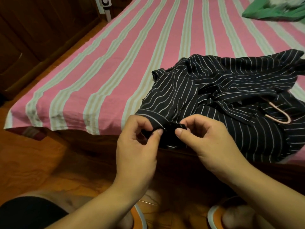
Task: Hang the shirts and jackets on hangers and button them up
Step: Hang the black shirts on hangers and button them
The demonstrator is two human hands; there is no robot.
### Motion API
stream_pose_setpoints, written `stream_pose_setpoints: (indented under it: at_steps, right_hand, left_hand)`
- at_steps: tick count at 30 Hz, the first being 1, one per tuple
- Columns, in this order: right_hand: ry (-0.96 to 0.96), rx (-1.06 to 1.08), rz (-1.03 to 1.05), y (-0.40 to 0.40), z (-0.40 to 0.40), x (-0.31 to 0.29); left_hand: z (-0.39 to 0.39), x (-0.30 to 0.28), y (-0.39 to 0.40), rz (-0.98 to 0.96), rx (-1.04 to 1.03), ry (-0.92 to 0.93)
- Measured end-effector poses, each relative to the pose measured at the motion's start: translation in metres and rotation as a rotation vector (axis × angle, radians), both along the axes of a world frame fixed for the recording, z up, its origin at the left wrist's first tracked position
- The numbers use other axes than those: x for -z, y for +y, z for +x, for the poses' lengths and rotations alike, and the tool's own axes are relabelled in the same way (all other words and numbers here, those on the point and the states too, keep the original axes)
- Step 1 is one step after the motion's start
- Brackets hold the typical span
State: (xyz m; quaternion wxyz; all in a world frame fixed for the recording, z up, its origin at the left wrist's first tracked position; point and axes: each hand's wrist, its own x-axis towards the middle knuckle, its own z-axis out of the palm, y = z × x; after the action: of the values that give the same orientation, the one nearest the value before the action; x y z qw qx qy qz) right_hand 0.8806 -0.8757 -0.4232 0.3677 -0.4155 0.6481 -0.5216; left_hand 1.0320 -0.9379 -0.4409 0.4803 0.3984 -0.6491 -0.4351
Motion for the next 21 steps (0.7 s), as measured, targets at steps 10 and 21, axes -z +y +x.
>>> stream_pose_setpoints:
  at_steps: [10,21]
  right_hand:
    - [-0.054,-0.020,0.031,-0.0071,0.0039,-0.0051]
    - [-0.049,-0.140,0.101,-0.0080,-0.0054,-0.0028]
  left_hand:
    - [-0.0026,0.0006,-0.0038,0.158,0.139,0.086]
    - [-0.0014,0.0012,-0.0063,0.149,0.098,0.021]
